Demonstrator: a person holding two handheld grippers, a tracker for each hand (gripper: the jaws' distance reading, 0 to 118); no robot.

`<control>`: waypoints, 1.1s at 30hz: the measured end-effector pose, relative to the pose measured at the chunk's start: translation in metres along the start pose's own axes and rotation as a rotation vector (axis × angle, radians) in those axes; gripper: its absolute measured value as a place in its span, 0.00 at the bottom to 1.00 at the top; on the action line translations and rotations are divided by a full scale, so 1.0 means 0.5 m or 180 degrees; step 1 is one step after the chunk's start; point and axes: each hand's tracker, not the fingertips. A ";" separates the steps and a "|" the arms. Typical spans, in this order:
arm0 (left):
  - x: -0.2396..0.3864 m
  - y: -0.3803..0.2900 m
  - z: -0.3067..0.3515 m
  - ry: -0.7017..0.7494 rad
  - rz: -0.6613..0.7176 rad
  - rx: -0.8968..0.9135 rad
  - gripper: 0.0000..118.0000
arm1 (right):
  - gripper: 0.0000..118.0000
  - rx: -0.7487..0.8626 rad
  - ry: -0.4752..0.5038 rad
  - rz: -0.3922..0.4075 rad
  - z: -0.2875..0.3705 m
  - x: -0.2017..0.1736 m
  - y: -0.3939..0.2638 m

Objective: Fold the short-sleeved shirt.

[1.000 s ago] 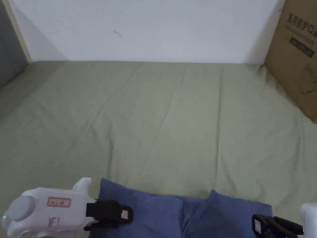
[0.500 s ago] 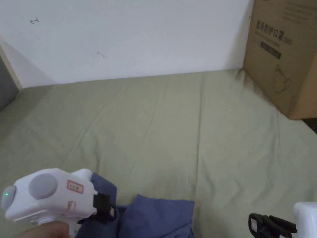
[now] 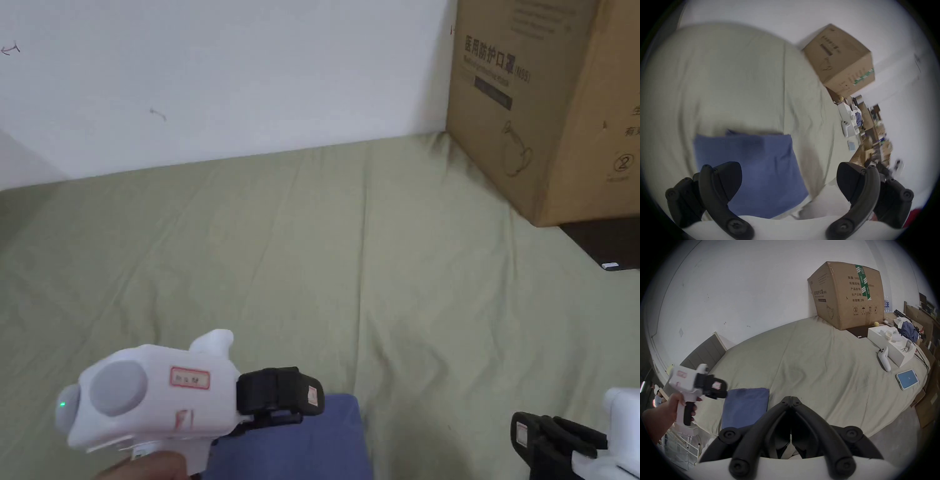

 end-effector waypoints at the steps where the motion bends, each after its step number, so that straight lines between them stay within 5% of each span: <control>1: 0.010 -0.003 0.016 0.0098 -0.0202 0.0047 0.97 | 0.00 0.0009 -0.0004 -0.0029 -0.003 0.003 0.002; 3: 0.029 -0.016 0.025 0.0318 -0.0507 0.0116 0.82 | 0.00 0.0015 0.0015 -0.0100 -0.009 0.008 0.008; 6: 0.058 -0.031 -0.021 0.0459 -0.0731 -0.0085 0.07 | 0.00 0.0015 0.0024 -0.0114 -0.010 0.006 0.011; 7: 0.068 -0.037 -0.043 0.0480 -0.0807 -0.0138 0.03 | 0.00 0.0017 0.0027 -0.0095 -0.009 0.005 0.011; 14: 0.131 -0.093 -0.266 0.0573 -0.1298 -0.0839 0.03 | 0.00 -0.0008 -0.0045 0.0116 0.003 0.003 0.007; 21: 0.105 -0.086 -0.297 0.0279 -0.0478 -0.0742 0.03 | 0.00 -0.0101 -0.0137 0.0083 0.000 0.014 0.005; 27: 0.086 -0.086 -0.058 0.0177 -0.0508 0.0588 0.03 | 0.00 0.0041 0.0021 0.0082 0.030 -0.012 0.033; 33: 0.134 -0.172 0.240 0.1123 -0.1182 0.2517 0.03 | 0.00 0.0806 0.0391 0.0315 0.094 -0.082 0.075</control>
